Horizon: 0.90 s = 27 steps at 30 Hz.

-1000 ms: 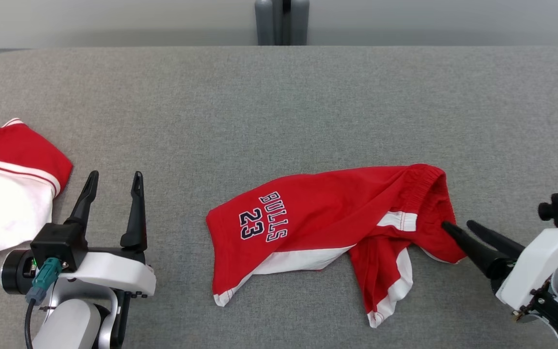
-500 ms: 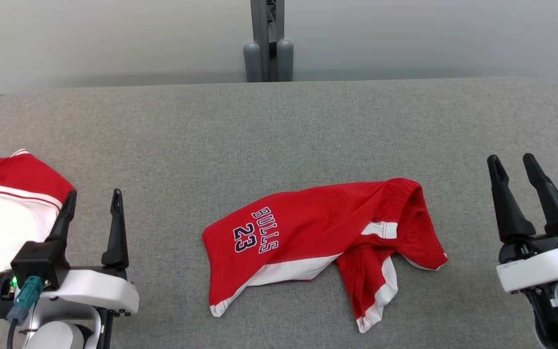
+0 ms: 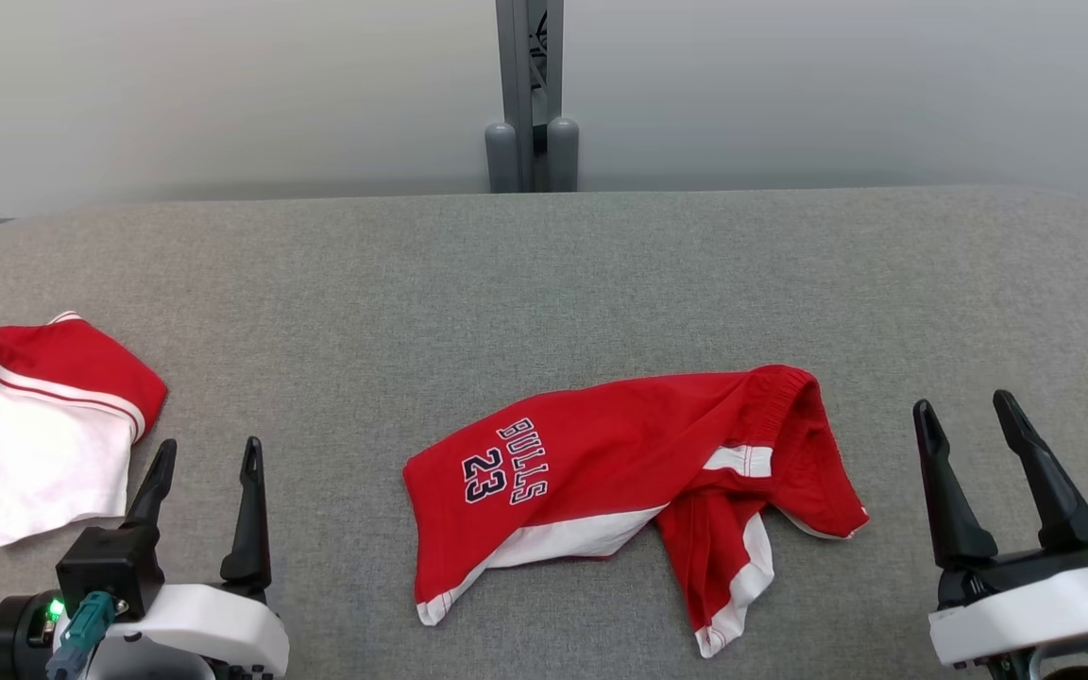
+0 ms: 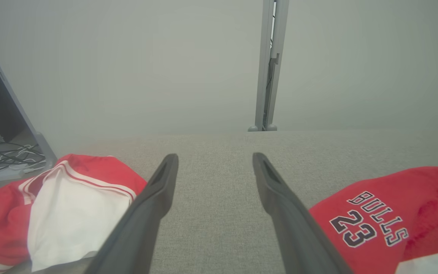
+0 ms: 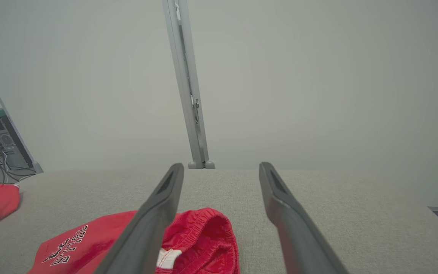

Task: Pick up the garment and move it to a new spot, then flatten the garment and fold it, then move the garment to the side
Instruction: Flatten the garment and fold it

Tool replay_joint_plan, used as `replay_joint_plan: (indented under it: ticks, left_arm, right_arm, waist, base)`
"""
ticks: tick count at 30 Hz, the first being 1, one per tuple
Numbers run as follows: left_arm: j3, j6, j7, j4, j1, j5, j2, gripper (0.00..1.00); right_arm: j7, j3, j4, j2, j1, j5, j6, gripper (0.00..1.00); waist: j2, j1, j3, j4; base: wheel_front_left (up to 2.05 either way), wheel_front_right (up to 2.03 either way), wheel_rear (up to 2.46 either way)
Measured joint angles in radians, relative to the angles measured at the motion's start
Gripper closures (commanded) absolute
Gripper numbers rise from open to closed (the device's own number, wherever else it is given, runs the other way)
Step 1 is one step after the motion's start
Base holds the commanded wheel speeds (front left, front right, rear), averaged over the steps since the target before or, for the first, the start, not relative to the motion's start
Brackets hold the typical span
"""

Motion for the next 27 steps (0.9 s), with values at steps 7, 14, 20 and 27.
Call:
replay_joint_plan:
  ticks: [7, 14, 20, 27]
  left_arm:
    - [-0.002, 0.005, 0.008, -0.006, 0.017, -0.006, 0.002, 0.00]
    - [-0.002, 0.006, 0.008, -0.002, 0.017, -0.009, 0.005, 0.00]
    - [-0.002, 0.007, 0.008, -0.001, 0.014, -0.011, 0.006, 0.00]
    - [-0.036, -0.030, 0.066, -0.011, -0.011, -0.031, 0.015, 0.00]
  right_arm:
    - [0.020, -0.007, -0.017, 0.017, 0.022, -0.022, 0.000, 0.00]
    - [0.030, -0.009, -0.023, 0.022, 0.023, -0.025, 0.000, 0.00]
    - [0.035, -0.008, -0.022, 0.026, 0.023, -0.027, 0.000, 0.00]
    - [0.043, -0.007, -0.022, 0.029, 0.023, -0.029, 0.000, 0.00]
  waist:
    - [0.0000, 0.0000, 0.001, -0.006]
    - [0.0000, 0.0000, 0.000, -0.008]
    - [0.0000, 0.0000, 0.001, -0.010]
    - [0.0000, 0.0000, 0.002, -0.002]
  base:
    - [0.00, 0.00, 0.00]
    - [0.00, 0.00, 0.00]
    - [0.00, 0.00, 0.00]
    - [0.00, 0.00, 0.00]
